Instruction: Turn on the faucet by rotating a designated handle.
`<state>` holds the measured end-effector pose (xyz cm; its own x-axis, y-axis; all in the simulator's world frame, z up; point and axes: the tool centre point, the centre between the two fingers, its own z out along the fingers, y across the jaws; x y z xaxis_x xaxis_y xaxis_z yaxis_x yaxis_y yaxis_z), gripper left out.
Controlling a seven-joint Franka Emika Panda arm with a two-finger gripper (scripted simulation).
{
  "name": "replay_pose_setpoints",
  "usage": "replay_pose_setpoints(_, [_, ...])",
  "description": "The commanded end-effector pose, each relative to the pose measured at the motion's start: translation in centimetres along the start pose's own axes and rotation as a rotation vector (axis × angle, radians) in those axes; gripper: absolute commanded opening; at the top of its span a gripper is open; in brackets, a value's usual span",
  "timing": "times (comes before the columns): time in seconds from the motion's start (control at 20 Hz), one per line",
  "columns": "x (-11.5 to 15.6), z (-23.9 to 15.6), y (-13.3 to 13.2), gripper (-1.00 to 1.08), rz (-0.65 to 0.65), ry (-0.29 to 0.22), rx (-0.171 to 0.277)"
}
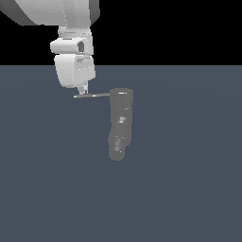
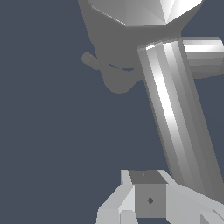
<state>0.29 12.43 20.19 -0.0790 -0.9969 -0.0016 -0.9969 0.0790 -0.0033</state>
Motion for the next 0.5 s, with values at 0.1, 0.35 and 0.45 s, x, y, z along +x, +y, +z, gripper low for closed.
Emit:
replay_pose_setpoints(0.1, [0.1,0.0,1.6,-1.0,0.0,0.002,-0.003])
replay_pose_setpoints(0.35, [0.1,0.0,3.1,-1.0,0.0,0.002,-0.003])
replay_pose_setpoints(0.45, [0.1,0.0,3.8,-1.0,0.0,0.002,-0.003])
